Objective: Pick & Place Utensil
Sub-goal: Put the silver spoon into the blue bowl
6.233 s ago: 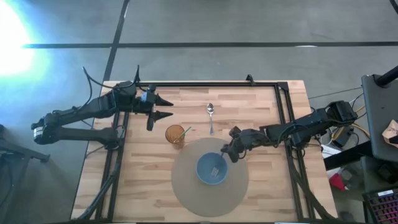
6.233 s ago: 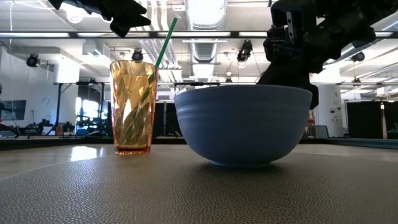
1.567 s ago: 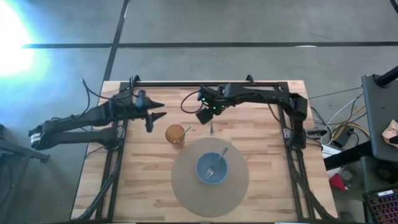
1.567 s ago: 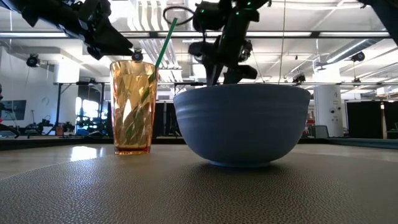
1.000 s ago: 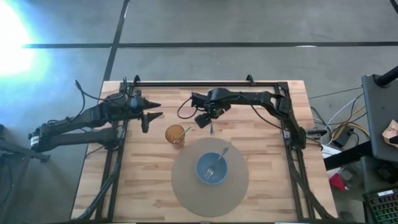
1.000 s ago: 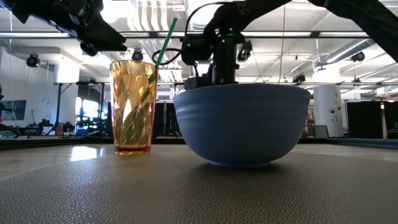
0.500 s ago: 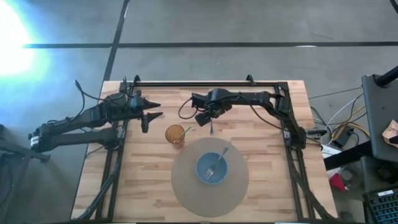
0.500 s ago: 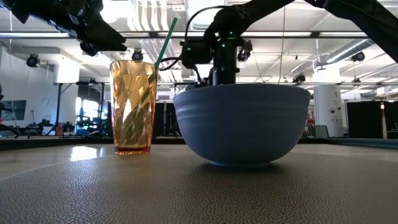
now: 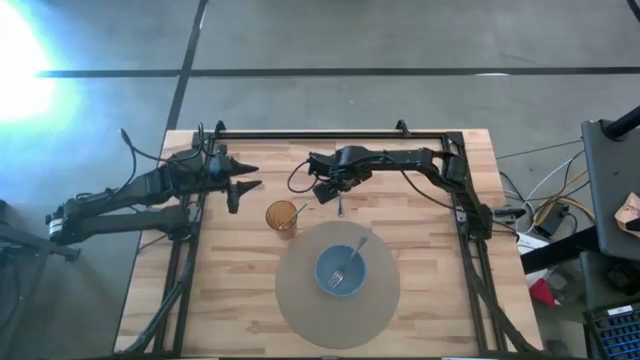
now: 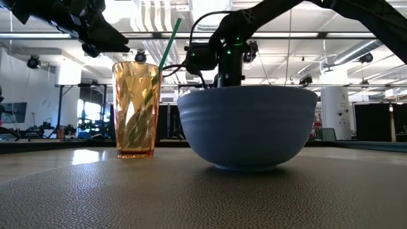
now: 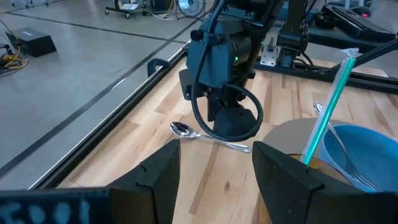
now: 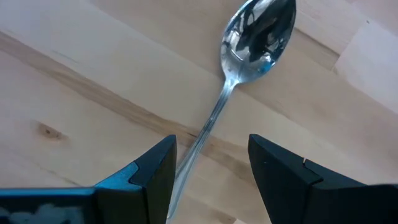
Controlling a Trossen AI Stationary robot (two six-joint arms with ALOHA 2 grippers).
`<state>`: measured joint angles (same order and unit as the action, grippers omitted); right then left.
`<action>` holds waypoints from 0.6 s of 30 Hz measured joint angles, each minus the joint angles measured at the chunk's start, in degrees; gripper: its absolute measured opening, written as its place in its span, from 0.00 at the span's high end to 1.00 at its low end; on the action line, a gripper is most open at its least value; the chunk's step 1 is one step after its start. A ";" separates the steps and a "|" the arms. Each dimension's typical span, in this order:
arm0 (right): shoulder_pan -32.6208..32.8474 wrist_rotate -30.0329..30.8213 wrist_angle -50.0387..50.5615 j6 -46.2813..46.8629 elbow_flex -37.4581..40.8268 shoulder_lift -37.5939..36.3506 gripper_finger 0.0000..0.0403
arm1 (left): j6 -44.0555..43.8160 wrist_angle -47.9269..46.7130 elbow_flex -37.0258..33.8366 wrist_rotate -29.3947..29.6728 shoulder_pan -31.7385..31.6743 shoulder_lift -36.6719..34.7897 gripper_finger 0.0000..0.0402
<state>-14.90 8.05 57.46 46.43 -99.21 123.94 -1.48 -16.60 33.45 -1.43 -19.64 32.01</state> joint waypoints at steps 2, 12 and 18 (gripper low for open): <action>0.02 0.27 -0.91 0.11 0.72 0.00 0.52 | 0.00 0.00 0.00 0.00 0.00 0.00 0.52; 0.13 0.54 -4.07 0.14 3.11 0.00 0.52 | 0.00 -0.07 0.00 0.00 0.00 0.00 0.52; 0.21 0.74 -5.08 0.55 4.09 0.00 0.52 | 0.00 -0.07 0.00 0.00 -0.01 0.00 0.52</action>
<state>-14.69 8.79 52.38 46.98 -95.12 123.94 -1.48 -16.67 33.45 -1.43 -19.65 32.01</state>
